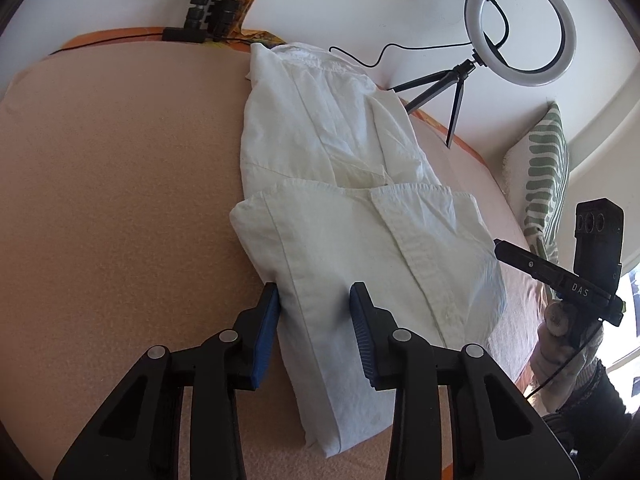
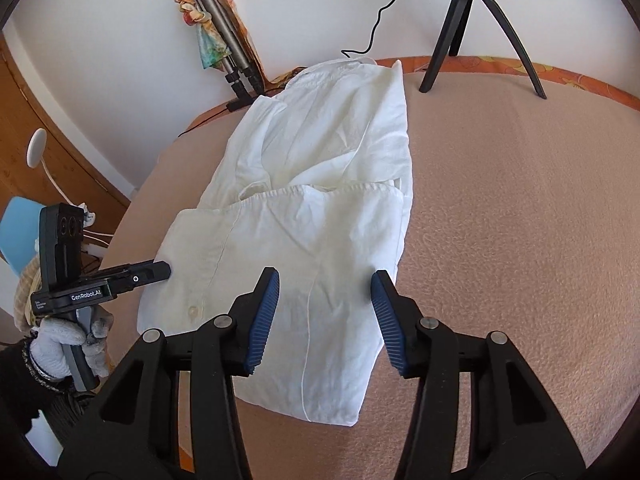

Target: Fold small clothes

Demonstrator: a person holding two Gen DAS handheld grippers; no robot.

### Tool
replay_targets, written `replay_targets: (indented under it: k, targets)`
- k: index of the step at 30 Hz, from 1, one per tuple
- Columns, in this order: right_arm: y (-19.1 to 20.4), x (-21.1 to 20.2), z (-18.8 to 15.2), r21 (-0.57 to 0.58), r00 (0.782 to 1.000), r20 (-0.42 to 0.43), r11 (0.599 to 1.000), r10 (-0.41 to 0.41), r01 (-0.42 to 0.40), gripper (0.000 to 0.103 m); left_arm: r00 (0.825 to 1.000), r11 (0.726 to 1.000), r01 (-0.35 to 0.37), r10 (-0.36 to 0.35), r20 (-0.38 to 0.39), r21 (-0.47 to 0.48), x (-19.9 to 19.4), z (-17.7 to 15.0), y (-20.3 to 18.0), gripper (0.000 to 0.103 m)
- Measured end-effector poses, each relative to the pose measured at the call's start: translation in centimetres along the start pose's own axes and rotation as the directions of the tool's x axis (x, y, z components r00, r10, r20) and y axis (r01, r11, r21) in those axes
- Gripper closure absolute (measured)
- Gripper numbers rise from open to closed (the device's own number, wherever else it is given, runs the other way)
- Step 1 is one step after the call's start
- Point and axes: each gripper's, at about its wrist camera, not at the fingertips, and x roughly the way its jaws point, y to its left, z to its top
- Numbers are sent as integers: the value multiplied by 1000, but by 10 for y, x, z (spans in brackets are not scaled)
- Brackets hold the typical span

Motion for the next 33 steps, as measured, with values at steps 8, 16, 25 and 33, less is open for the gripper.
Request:
replay_targets:
  k: [8,16,25,33]
  targets:
    - [-10,11,-1,59,996,-39,995,79,-76,97,997,998,60,-62,48,26,-11,4,-8,92]
    - [-13,-30,0,34,997,47,997,64,-66,79,965,964,245,-253,74,104,-20,28,-23,94]
    - [-29,7,-4,112,995,-69,992,73,-65,94,977,977,213,-212,-15,2,11,24,18,94]
    - [-20,6,-2,55,996,-45,996,77,-75,96,996,993,83,-81,-23,88,8,18,11,86]
